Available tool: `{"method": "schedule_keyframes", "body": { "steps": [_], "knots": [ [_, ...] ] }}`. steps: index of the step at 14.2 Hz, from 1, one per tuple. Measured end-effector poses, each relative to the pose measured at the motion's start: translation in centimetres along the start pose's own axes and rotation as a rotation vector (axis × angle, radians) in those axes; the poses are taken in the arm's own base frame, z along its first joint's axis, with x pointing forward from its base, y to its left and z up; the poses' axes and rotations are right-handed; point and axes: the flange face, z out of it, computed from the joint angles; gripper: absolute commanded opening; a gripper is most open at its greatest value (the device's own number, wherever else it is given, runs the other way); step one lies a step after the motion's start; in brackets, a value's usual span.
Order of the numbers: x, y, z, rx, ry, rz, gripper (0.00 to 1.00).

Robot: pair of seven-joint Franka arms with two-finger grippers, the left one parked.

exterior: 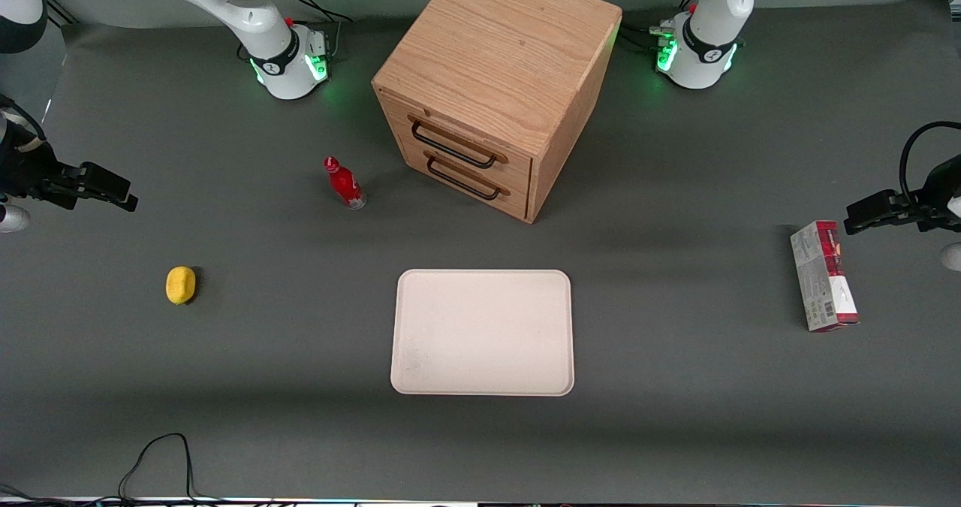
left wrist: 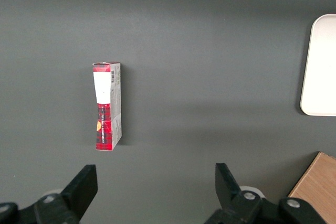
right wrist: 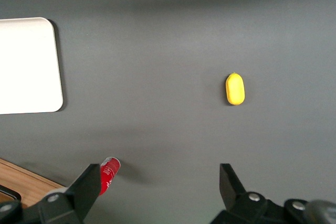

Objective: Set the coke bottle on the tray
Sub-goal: 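Move the open right gripper over the red Coca-Cola bottle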

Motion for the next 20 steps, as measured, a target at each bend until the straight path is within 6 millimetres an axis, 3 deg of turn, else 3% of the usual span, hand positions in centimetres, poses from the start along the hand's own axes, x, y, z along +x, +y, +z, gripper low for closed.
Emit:
{"method": "schedule_keyframes", "body": {
  "steps": [6,8,11,14,16,18,20],
  "knots": [
    [-0.2,-0.5,0.1,-0.001,-0.014,-0.011,1.00],
    [-0.8,-3.3,0.5,0.005,-0.044,-0.043,1.00],
    [-2.4,-9.0,1.4,0.032,-0.083,-0.048,1.00],
    [-6.0,-14.7,2.3,0.020,-0.104,-0.077,1.00],
    [-9.1,-17.3,3.1,0.016,-0.103,-0.095,1.00],
    [-12.5,-18.8,4.4,0.014,-0.101,-0.124,1.00],
    [-15.6,-18.9,6.1,0.011,-0.106,-0.141,1.00]
  ]
}}
